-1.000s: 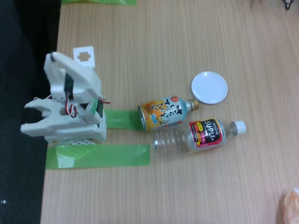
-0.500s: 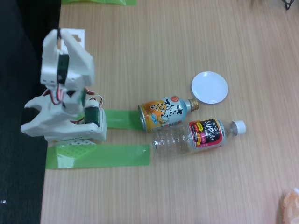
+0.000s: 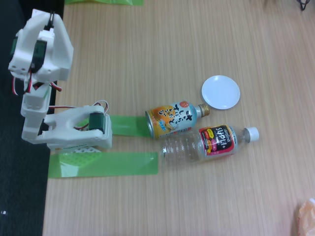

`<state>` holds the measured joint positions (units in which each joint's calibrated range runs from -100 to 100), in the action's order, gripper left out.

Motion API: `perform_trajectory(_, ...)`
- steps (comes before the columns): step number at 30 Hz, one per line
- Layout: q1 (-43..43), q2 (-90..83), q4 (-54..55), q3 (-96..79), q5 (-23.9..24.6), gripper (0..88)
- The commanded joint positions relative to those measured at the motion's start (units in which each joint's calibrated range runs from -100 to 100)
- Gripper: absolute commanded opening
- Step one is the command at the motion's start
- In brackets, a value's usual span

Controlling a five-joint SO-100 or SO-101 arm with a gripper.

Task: Pick up the plastic bottle and stand it up on the white place

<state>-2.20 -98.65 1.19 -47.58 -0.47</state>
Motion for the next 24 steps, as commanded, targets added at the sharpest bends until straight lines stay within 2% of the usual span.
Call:
perform_trajectory(1, 0.3, 0.3, -1.0, 1.5, 0.1, 1.2)
perform_trajectory(24, 0.4, 0.2, -1.3, 1.5, 0.1, 1.2)
